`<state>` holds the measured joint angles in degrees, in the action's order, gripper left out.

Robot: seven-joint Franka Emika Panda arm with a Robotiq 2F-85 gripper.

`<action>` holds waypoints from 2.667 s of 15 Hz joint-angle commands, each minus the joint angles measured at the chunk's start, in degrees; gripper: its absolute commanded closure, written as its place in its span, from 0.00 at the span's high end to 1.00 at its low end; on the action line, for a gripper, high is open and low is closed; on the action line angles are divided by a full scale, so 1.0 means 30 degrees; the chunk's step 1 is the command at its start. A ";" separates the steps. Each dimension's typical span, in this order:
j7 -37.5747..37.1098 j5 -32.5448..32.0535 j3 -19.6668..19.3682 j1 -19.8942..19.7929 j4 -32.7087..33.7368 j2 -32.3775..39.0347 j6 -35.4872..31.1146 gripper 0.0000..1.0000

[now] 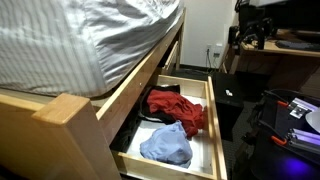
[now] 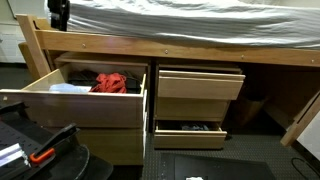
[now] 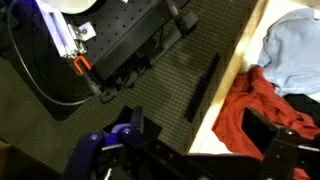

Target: Close the top left drawer

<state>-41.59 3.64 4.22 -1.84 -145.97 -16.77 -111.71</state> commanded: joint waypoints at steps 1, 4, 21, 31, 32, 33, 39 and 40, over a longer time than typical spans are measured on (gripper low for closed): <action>-0.0484 -0.0444 -0.0686 -0.0949 -0.1732 0.2695 -0.0846 1.00; -0.0256 -0.0365 -0.1173 -0.0709 -0.1853 0.3041 -0.0407 1.00; 0.1043 0.2638 -0.3963 -0.1921 -0.2724 1.1938 -1.4349 1.00; 0.1517 0.5144 -0.2930 -0.1487 -0.0513 1.5253 -1.6952 1.00; 0.1922 0.5842 -0.2404 -0.1626 -0.0075 1.5862 -1.7569 1.00; 0.2291 0.6303 -0.2033 -0.1755 0.0332 1.6455 -1.8234 1.00; 0.4445 0.8185 0.0251 -0.3279 0.1436 1.7876 -2.2318 1.00; 0.4374 0.7884 0.0829 -0.3829 0.1389 1.7936 -2.2979 1.00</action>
<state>-31.09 26.38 1.91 -8.86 -144.39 34.00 -175.52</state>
